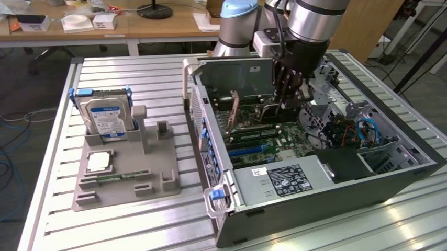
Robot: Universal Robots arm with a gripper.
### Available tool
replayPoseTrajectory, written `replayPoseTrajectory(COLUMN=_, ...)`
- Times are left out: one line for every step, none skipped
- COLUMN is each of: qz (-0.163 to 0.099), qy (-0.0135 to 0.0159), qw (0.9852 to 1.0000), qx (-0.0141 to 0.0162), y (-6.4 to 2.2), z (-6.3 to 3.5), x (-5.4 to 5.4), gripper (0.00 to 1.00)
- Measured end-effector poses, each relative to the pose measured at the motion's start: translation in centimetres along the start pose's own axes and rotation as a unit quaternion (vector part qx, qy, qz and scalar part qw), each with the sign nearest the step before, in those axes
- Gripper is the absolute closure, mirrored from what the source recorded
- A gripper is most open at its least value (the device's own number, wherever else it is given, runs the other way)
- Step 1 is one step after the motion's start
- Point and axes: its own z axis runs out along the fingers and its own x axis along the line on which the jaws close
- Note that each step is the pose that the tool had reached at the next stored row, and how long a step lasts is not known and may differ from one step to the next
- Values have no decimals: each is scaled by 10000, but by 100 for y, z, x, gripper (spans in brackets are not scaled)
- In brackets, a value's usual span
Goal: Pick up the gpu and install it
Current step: 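Insert the gpu into the slot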
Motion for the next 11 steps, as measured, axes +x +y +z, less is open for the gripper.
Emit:
replayPoseTrajectory(qz=3, qy=0, qw=10000, qx=0, y=0, z=3, x=10, gripper=74)
replayPoseTrajectory(qz=6, qy=0, qw=10000, qx=0, y=0, z=7, x=19, gripper=74)
replayPoseTrajectory(qz=9, qy=0, qw=10000, qx=0, y=0, z=13, x=24, gripper=74)
replayPoseTrajectory(qz=9, qy=-1, qw=10000, qx=1, y=2, z=20, x=28, gripper=74)
replayPoseTrajectory(qz=10, qy=0, qw=10000, qx=1, y=5, z=29, x=30, gripper=74)
replayPoseTrajectory(qz=10, qy=0, qw=10000, qx=3, y=14, z=39, x=32, gripper=74)
replayPoseTrajectory(qz=9, qy=0, qw=10000, qx=3, y=25, z=50, x=33, gripper=74)
replayPoseTrajectory(qz=9, qy=0, qw=10000, qx=4, y=36, z=60, x=34, gripper=74)
replayPoseTrajectory(qz=9, qy=1, qw=10000, qx=4, y=47, z=70, x=35, gripper=74)
replayPoseTrajectory(qz=9, qy=0, qw=10000, qx=4, y=56, z=81, x=36, gripper=74)
replayPoseTrajectory(qz=9, qy=0, qw=10000, qx=4, y=59, z=90, x=38, gripper=74)
